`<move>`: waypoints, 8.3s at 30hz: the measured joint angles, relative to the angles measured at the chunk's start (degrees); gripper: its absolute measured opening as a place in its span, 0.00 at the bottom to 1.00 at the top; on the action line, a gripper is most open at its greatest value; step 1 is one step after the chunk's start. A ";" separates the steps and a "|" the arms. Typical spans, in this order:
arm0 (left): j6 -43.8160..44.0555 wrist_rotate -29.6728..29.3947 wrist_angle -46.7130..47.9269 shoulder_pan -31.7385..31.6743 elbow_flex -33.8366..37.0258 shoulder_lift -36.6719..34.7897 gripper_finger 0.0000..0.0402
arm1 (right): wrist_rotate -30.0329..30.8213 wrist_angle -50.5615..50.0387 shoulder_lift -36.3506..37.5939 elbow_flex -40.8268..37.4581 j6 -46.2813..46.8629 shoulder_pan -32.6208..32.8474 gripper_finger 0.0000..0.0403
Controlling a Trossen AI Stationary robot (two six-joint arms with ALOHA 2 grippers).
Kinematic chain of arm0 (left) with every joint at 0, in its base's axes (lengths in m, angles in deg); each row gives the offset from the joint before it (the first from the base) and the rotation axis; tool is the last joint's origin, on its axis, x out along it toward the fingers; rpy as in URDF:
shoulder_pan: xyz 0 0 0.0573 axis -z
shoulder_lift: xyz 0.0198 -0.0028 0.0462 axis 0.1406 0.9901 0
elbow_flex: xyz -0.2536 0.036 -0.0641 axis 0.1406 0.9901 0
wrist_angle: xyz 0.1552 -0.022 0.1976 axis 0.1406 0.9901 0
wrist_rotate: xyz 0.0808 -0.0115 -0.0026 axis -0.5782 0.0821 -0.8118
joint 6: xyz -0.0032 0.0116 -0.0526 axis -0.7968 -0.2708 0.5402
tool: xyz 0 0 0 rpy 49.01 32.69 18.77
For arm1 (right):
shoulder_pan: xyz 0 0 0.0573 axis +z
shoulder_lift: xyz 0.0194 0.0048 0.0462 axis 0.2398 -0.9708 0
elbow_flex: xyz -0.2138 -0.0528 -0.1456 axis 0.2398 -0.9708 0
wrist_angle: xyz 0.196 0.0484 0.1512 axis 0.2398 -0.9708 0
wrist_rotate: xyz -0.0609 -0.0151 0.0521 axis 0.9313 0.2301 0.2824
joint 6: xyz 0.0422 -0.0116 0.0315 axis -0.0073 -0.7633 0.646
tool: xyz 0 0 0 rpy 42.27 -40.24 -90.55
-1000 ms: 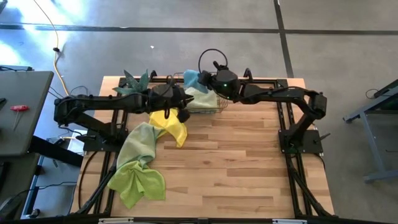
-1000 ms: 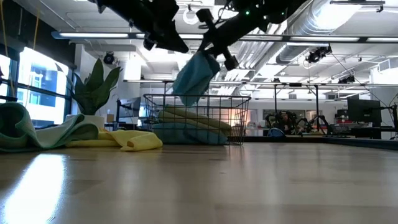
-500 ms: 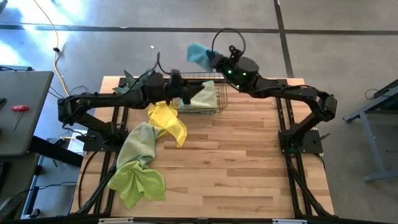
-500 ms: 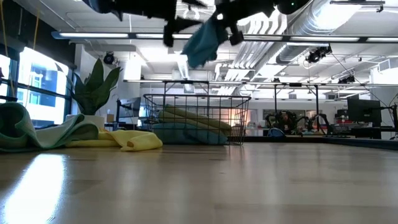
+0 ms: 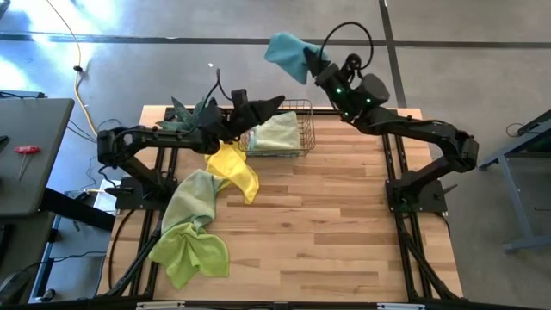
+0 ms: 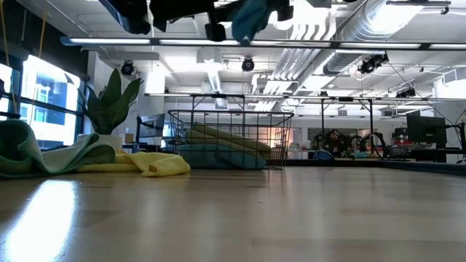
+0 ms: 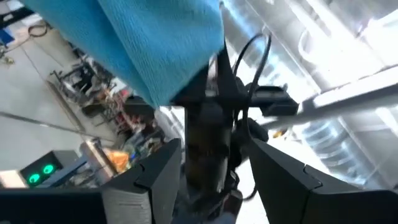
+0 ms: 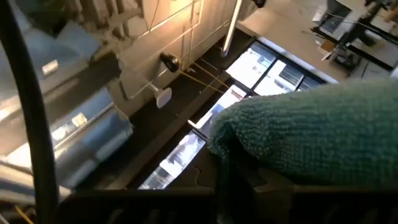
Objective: Fold microfiber towels
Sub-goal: Put the blue microfiber cloth in the basket
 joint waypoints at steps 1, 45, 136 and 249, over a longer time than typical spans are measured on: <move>0.84 -0.59 -0.29 0.00 0.00 0.42 0.45 | 0.74 0.10 0.10 0.00 1.08 0.14 0.00; -8.27 -9.81 -29.18 1.68 -6.36 18.27 0.45 | 2.07 3.15 0.06 0.00 5.17 6.67 0.00; -101.73 -35.65 27.76 6.60 -20.44 9.11 0.45 | 15.84 -23.00 2.18 0.04 -3.92 8.60 0.00; -78.96 -40.21 53.68 10.84 -20.41 9.31 0.37 | 13.54 -44.14 2.20 0.00 -0.02 7.34 0.00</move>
